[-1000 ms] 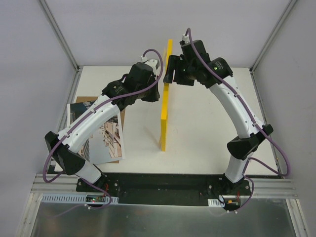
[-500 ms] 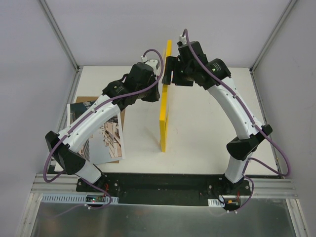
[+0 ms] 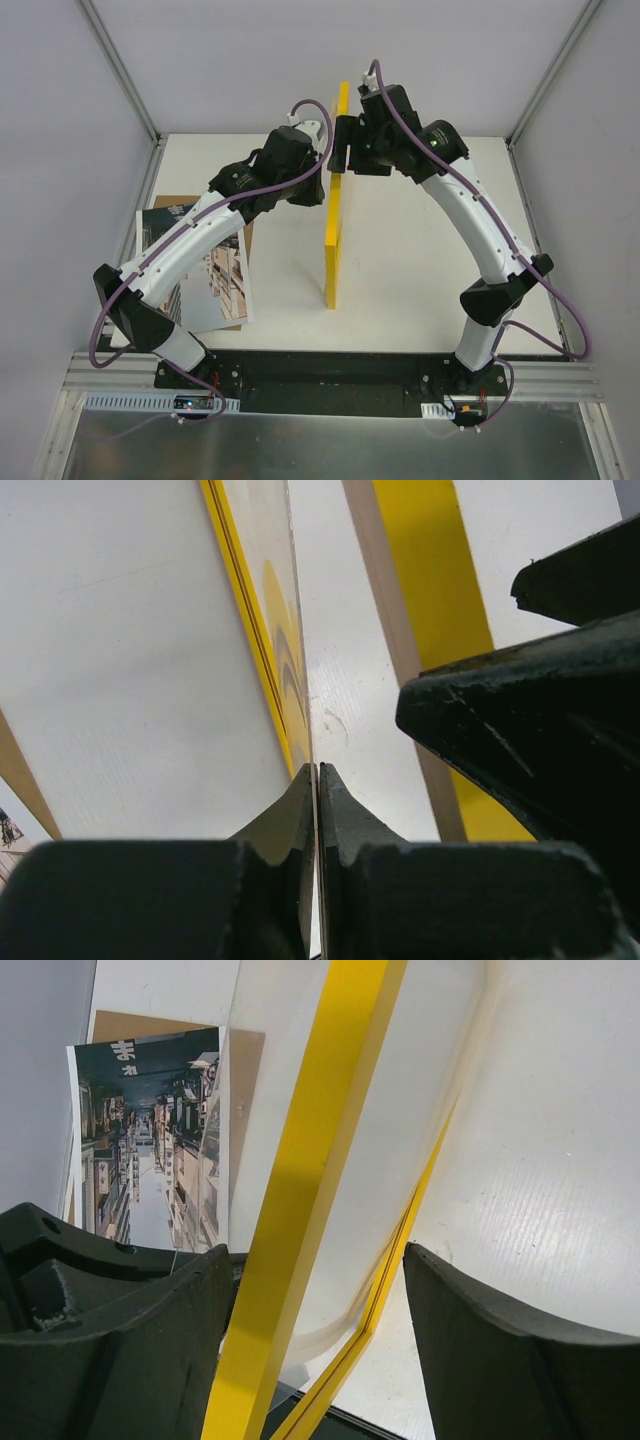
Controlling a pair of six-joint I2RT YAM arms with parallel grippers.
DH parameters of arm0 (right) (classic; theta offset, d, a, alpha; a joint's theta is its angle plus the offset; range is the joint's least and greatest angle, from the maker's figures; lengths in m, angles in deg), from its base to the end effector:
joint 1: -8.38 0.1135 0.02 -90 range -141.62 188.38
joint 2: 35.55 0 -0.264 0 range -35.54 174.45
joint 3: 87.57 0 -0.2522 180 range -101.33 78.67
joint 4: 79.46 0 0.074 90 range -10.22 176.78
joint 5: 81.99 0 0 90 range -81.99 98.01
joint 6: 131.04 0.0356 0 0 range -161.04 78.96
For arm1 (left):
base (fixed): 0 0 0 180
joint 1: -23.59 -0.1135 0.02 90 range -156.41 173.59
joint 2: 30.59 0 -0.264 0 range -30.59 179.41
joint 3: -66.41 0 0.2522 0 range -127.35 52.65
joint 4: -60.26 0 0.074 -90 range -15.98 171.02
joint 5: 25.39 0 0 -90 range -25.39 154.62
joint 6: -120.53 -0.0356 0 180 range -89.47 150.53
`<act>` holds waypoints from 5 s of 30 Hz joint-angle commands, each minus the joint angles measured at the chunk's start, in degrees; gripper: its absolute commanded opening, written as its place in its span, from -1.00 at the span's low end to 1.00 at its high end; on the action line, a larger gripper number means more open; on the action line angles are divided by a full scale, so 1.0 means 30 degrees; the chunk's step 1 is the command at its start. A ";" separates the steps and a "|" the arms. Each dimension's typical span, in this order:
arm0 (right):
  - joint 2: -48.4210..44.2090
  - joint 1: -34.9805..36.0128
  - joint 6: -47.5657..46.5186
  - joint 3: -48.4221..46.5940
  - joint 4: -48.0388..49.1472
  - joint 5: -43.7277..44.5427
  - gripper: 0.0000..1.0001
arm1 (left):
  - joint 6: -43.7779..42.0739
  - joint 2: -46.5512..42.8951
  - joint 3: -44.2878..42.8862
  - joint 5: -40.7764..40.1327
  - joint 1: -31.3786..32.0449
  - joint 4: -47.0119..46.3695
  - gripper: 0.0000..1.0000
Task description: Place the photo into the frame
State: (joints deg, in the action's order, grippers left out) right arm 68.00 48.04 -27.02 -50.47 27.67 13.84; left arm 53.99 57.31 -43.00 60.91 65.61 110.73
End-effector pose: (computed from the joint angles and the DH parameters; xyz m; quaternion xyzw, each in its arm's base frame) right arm 0.2857 0.2321 0.4696 -0.1718 0.8632 0.1734 0.4419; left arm 0.2547 -0.2264 0.4168 0.1227 0.8524 -0.2511 0.4420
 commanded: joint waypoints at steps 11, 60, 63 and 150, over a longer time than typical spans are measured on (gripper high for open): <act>-0.1734 0.0227 -0.0045 0.0450 0.0369 0.0109 0.43 | -0.0116 -0.0149 -0.0751 -0.0347 0.0143 -0.0107 -1.00; -0.6188 -0.8561 -0.0926 2.3882 1.3897 -0.9148 -0.85 | -0.2137 -0.3518 -0.2567 -0.3951 -0.2258 0.3495 -1.00; -0.5631 -0.8707 -0.0398 2.5231 1.5598 -0.9033 -0.85 | -0.2079 -0.3635 -0.2480 -0.3630 -0.2668 0.3467 -1.00; -0.2759 -1.1462 0.3939 2.5294 2.0788 -0.8387 0.65 | 1.5352 0.1491 1.7295 1.6938 -0.9935 -3.0399 -1.00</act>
State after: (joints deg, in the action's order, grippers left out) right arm 59.11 13.92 -15.96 28.30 87.95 -11.80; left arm 98.27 61.40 9.47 110.50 35.87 27.61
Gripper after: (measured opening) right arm 0.823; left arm 0.003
